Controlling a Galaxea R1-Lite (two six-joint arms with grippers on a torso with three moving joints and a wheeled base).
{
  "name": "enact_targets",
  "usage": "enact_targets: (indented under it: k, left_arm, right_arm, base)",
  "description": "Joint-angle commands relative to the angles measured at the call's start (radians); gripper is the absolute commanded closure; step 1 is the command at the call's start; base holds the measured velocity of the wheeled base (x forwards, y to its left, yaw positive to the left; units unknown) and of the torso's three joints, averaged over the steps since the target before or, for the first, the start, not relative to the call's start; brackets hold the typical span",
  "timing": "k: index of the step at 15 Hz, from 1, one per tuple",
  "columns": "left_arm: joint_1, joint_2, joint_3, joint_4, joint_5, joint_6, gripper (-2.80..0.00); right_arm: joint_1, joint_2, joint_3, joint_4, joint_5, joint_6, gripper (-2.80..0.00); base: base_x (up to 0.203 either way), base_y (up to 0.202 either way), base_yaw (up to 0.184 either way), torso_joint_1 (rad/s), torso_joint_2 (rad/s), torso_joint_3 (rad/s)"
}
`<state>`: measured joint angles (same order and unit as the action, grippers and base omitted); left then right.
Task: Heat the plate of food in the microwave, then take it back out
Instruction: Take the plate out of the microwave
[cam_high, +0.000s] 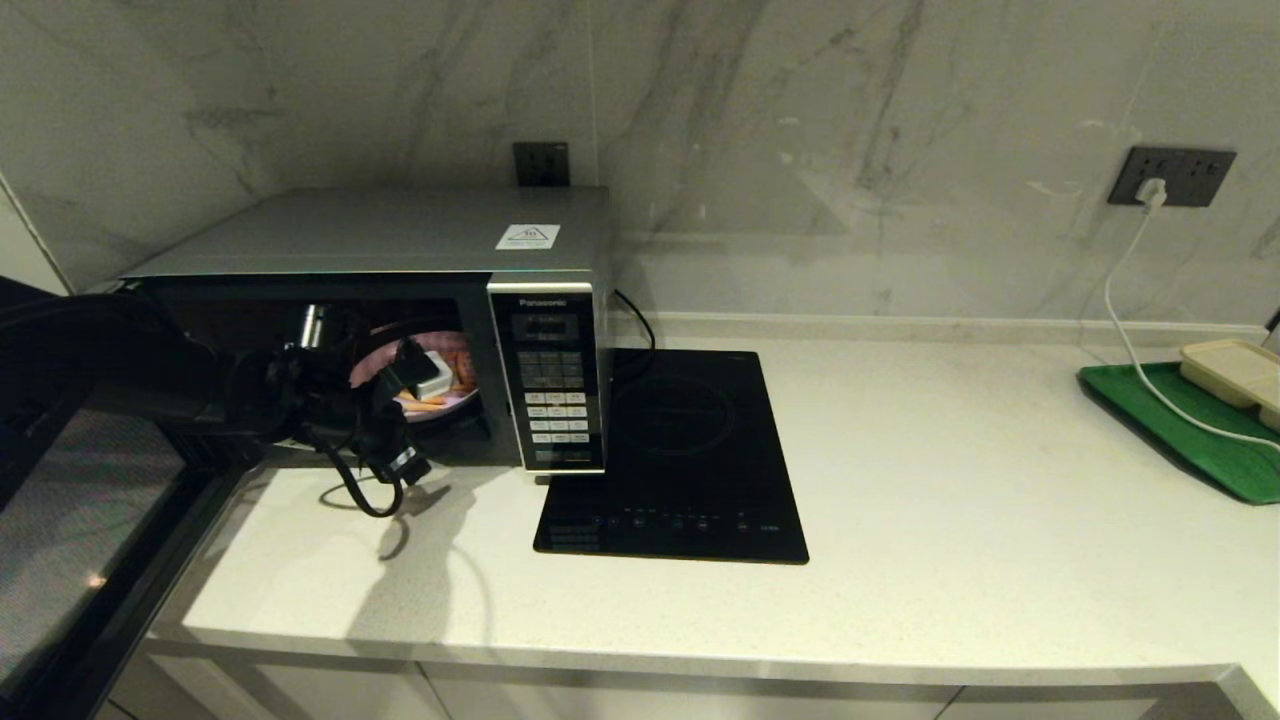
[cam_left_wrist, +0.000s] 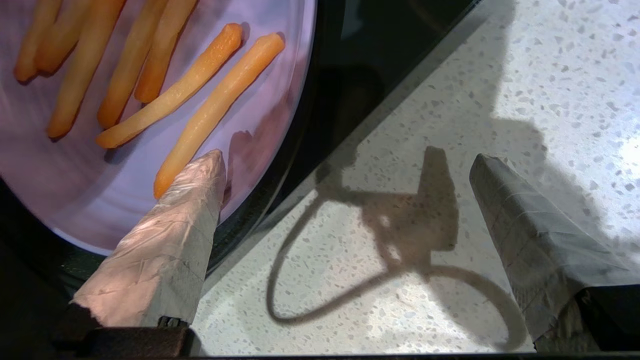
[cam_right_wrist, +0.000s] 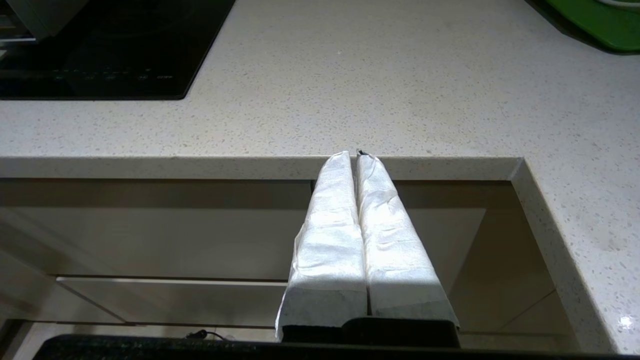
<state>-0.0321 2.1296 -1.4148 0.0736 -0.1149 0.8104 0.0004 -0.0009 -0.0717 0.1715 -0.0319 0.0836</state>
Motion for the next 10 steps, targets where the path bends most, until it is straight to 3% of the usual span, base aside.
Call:
enact_targets:
  k: [1, 10]
  left_arm:
    - [0.001, -0.011, 0.018, 0.003, -0.007, 0.004, -2.80]
    - [0.002, -0.011, 0.036, 0.000, -0.008, 0.001, -2.80]
  right_arm:
    - [0.000, 0.001, 0.000, 0.000, 0.000, 0.001, 0.00]
    - [0.000, 0.001, 0.000, 0.003, 0.000, 0.001, 0.00]
  base:
    - [0.000, 0.000, 0.000, 0.000, 0.00, 0.000]
    - [0.000, 0.000, 0.000, 0.000, 0.00, 0.000]
